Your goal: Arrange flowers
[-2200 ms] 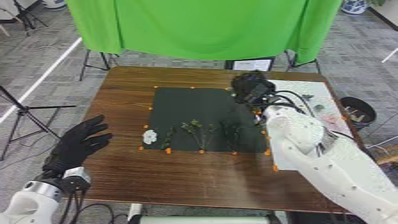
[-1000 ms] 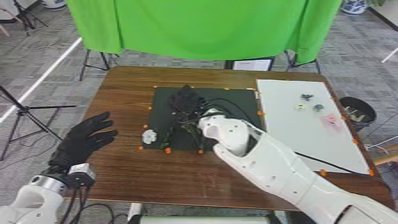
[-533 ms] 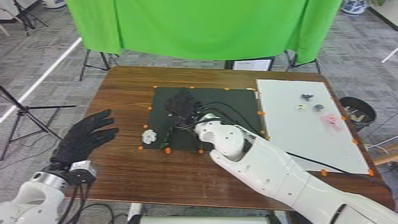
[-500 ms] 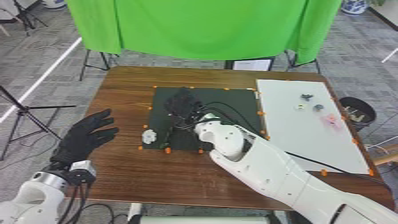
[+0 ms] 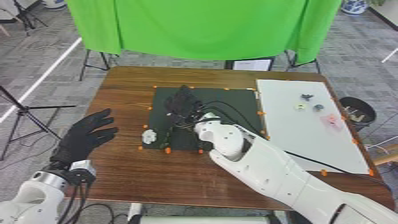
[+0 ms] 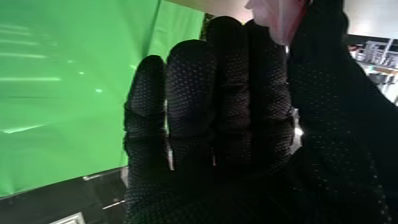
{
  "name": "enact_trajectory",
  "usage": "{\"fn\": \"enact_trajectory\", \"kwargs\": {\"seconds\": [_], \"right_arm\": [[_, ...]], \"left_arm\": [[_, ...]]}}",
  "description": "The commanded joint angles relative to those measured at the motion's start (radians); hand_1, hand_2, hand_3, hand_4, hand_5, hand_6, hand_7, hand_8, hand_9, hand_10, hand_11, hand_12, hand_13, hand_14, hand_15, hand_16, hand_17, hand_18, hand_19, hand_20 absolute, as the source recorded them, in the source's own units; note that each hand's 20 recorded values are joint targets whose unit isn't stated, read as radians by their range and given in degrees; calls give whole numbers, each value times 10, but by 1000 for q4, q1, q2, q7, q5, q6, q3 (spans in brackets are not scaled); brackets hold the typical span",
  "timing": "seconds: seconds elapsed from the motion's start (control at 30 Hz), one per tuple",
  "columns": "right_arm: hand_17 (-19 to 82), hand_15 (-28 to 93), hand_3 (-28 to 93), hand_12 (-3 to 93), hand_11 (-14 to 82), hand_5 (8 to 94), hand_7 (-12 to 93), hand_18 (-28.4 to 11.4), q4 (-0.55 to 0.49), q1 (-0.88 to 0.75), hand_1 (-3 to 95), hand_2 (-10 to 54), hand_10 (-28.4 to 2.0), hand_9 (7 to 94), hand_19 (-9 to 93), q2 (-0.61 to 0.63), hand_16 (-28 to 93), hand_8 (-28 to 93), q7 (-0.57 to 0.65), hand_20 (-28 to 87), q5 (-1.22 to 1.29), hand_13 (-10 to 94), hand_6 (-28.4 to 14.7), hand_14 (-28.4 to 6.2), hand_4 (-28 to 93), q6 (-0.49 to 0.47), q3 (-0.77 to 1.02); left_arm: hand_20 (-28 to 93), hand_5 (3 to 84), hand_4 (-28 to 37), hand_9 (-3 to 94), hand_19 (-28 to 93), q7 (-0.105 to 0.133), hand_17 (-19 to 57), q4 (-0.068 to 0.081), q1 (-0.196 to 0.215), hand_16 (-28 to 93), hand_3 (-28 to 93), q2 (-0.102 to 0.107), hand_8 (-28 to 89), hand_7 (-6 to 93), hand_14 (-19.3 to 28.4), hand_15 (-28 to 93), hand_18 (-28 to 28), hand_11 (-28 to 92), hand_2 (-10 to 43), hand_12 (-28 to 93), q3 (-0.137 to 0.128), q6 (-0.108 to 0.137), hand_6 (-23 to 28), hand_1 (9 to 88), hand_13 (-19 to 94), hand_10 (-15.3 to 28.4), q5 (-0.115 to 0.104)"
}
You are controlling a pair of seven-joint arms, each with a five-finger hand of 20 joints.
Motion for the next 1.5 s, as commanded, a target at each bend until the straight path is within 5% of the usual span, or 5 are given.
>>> {"fn": "enact_trajectory", "kwargs": {"seconds": [0.03,0.3,0.53,1.07,1.5], "right_arm": [[222,695,768,372,299,568,511,-159,-53,30,399,-95,-57,681,694,-68,258,-24,-6,417,-6,597,37,-46,-283,20,-2],[222,698,742,375,356,548,565,-158,-51,33,399,-95,-60,667,693,-70,256,31,-5,416,-1,597,44,-46,-283,32,-4],[230,780,692,485,535,560,680,-155,-39,38,450,-95,-70,639,702,-70,284,101,-7,416,10,595,46,-57,-283,73,-9],[230,742,623,503,370,635,575,-157,-36,32,525,-49,-58,721,692,-65,288,39,-70,420,13,624,47,-50,-283,91,13],[215,735,644,402,443,631,523,-158,-95,22,439,-60,-66,677,680,-14,284,2,-77,424,47,599,53,-51,-283,42,28]], "left_arm": [[55,298,-283,245,472,-9,-76,2,6,-49,721,-8,-123,225,178,425,224,288,-26,145,-1,-4,57,258,227,133,2],[55,298,-283,245,472,-9,-76,3,3,-49,722,-8,-123,225,179,425,224,288,-26,145,1,-5,57,258,227,133,3],[55,299,-283,245,472,-6,-76,0,9,-49,722,-7,-122,224,179,425,224,288,-26,145,-2,0,57,259,227,133,2],[55,299,-282,247,472,-2,-77,1,12,-49,722,-8,-123,225,178,424,224,290,-26,145,-3,-1,57,259,227,134,1],[55,299,-283,247,472,1,-77,-5,30,-49,723,-16,-123,227,179,426,224,289,-27,144,-12,4,57,258,227,134,-1]]}}
